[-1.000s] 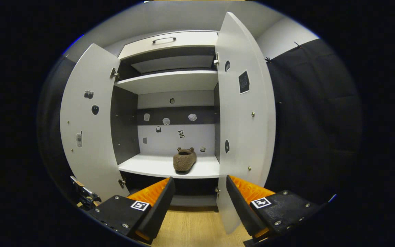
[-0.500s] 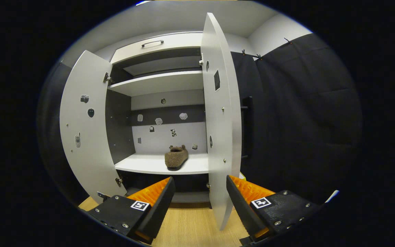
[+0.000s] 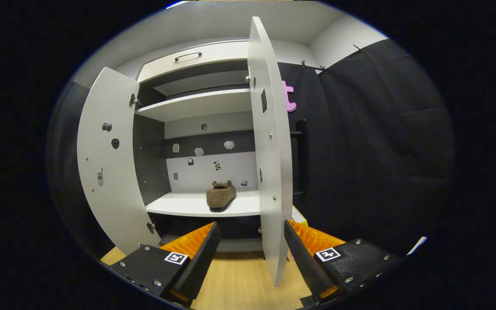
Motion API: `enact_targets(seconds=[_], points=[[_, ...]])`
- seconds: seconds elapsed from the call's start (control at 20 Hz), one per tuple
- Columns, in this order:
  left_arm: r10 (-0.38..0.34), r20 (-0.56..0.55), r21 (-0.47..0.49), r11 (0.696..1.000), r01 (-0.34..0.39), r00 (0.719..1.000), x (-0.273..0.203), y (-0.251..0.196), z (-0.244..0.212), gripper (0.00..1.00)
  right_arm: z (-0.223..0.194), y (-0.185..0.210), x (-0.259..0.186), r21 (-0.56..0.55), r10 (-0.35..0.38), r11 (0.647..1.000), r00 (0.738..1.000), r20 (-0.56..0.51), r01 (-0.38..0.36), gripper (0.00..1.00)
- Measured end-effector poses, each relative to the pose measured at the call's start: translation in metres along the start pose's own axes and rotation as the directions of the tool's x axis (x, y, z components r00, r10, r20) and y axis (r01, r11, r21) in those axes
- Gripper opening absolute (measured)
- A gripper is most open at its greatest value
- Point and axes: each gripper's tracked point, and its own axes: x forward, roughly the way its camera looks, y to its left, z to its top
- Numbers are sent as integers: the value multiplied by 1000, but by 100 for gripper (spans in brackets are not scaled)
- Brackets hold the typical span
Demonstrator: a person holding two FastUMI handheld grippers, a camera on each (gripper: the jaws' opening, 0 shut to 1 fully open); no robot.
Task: Grab one shoe with the right hand and put it into the shoe cabinet, grab the other shoe with the left hand and put it into the shoe cabinet; then close the right door with the right hand and the left door with the left hand.
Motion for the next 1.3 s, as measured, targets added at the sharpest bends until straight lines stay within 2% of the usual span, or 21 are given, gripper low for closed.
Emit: enact_targets(seconds=[0.1, 0.15, 0.3, 0.45, 0.5, 0.65, 0.75, 0.8, 1.0, 1.15, 1.3], points=[[5, -28, 16, 1000, -5, 1000, -8, 5, 4, 10, 2, 0, -2, 6, 5, 1000, 1000, 6, -5, 92], [-3, -41, 22, 1000, 4, 999, -7, 3, 6, 7, 4, -1, -3, 7, 4, 1000, 1000, 11, -4, 92], [-42, -38, -12, 999, 41, 998, -34, -3, 36, 7, 9, -2, -8, -1, 6, 1000, 1000, 27, -6, 92], [-80, -12, -40, 996, 79, 997, -78, -12, 83, 7, 11, -2, -12, 5, 16, 1000, 999, 34, -16, 92], [-104, -1, -58, 993, 103, 995, -97, -10, 85, 7, 12, -3, -13, 8, 17, 1000, 999, 36, -18, 92], [-161, 30, -109, 981, 163, 987, -154, -15, 145, 7, 13, -5, -16, 17, 24, 1000, 999, 42, -24, 92], [-175, 76, -86, 980, 182, 982, -167, -22, 163, 7, 15, -6, -19, 18, 27, 999, 999, 47, -28, 92], [-180, 102, -72, 980, 188, 978, -195, -24, 185, 7, 16, -8, -21, 19, 27, 999, 998, 50, -28, 92], [-212, 200, -46, 973, 225, 957, -248, -38, 248, 7, 20, -15, -27, 36, 25, 999, 998, 59, -27, 92], [-225, 276, -29, 970, 242, 934, -260, -51, 295, 7, 24, -26, -31, 36, 7, 999, 997, 71, -10, 92], [-188, 345, -21, 978, 208, 919, -268, -38, 354, 7, 30, -36, -38, 48, -13, 999, 997, 82, 9, 92]])
